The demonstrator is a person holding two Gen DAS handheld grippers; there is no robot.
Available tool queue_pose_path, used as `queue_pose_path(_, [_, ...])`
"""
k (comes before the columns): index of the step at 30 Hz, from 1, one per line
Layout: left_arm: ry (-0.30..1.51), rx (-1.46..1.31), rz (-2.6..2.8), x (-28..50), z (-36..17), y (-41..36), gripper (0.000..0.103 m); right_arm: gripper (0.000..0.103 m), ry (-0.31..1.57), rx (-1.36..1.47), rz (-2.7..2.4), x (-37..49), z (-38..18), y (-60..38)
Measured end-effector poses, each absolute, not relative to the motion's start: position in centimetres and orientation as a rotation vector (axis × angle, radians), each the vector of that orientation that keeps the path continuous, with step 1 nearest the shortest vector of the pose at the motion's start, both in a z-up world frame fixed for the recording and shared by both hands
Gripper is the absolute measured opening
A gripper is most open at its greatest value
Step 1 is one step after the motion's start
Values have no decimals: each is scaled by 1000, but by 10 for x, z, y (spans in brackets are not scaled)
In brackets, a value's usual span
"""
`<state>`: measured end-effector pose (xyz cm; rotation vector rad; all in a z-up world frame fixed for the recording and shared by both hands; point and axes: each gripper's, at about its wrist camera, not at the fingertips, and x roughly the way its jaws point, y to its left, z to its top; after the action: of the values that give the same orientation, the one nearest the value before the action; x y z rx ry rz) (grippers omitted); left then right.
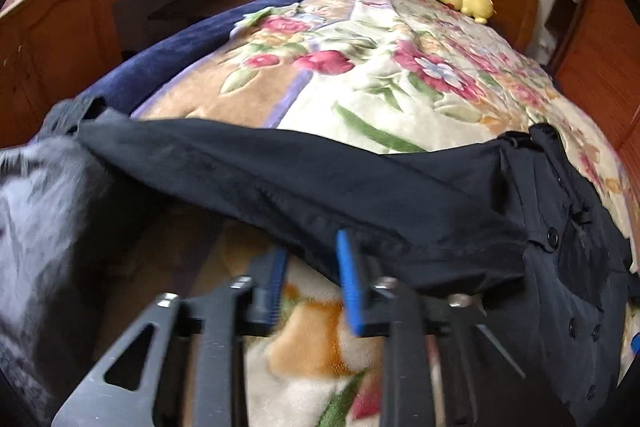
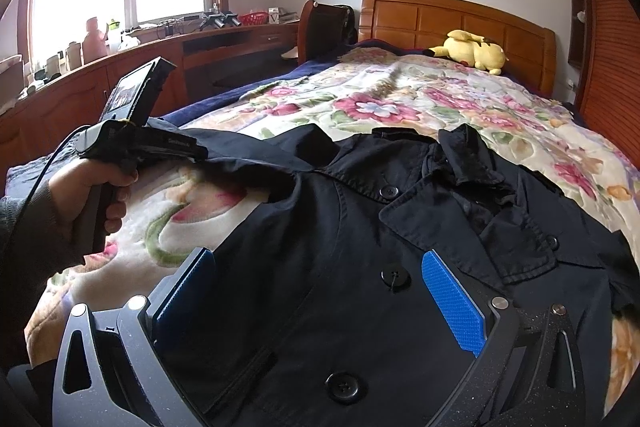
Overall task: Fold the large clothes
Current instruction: 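Move the left tool to the coat sleeve cuff and close on it, then lift the gripped sleeve with the left tool and lay it across the coat front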
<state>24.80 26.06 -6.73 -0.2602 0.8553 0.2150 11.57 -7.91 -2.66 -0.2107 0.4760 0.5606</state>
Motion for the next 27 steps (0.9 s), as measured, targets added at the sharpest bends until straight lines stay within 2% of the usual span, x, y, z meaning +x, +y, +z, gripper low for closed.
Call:
queue_pose_path(2, [855, -217, 205, 250, -63, 254, 9, 103, 476, -210, 563, 116, -27, -79])
queue_pose_path(6, [811, -165, 194, 245, -48, 244, 6, 103, 477, -212, 564, 117, -27, -80])
queue_pose_path(18, [653, -30, 7, 214, 14, 159, 4, 103, 445, -218, 511, 111, -11, -105])
queue_pose_path(27, [641, 56, -142, 185, 10, 88, 4, 103, 444, -194, 435, 112, -11, -138])
